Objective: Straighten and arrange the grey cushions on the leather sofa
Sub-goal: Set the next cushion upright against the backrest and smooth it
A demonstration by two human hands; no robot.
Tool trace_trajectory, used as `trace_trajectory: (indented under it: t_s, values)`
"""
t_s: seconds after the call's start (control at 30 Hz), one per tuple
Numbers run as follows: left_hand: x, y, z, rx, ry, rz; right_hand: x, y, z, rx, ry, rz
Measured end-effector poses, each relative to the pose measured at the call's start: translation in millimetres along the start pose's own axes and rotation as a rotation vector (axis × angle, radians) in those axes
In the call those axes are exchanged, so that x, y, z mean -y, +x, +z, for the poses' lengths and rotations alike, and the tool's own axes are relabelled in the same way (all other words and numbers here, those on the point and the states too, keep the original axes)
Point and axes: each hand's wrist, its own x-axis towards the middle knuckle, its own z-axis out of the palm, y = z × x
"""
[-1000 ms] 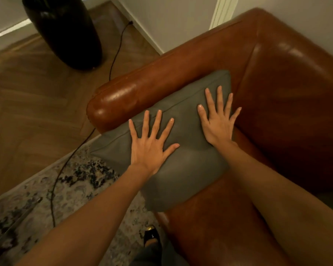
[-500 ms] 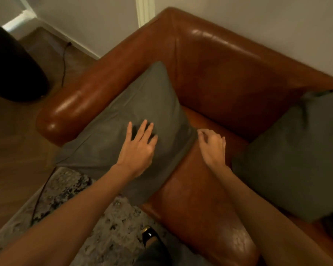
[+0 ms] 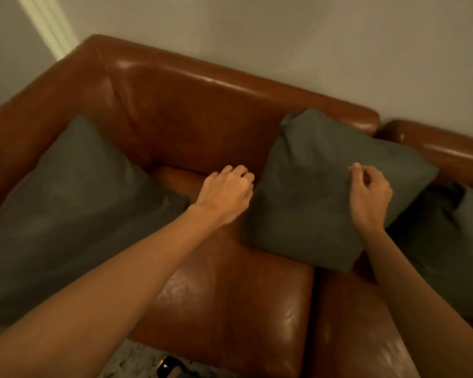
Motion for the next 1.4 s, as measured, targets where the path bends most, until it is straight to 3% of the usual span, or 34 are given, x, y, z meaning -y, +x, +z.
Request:
trace_trajectory:
  t_s: [0.2, 0.43, 0.6, 0.77, 1.0, 1.4]
  values:
    - [-91, 96, 23, -0.054, 0.099, 0.161, -78, 50, -56, -0.158, 0.099, 0.245]
    - [-154, 181, 53, 0.091, 0.192, 0.220, -142, 75, -56, -0.011, 0.244, 0.434]
    - [-155, 208, 65, 0.046, 0.264, 0.210, -169, 78, -43, 0.046, 0.360, 0.451]
    - [-145, 210, 84, 0.076, 0.203, 0.165, -177, 71, -27, 0.147, 0.521, 0.623]
    - [-133, 201, 73, 0.091, 0.249, 0.109, -159, 64, -12, 0.003, 0.518, 0.585]
    - [-26, 126, 20, -0.236, 0.137, -0.054, -45, 43, 17, -0.078, 0.334, 0.302]
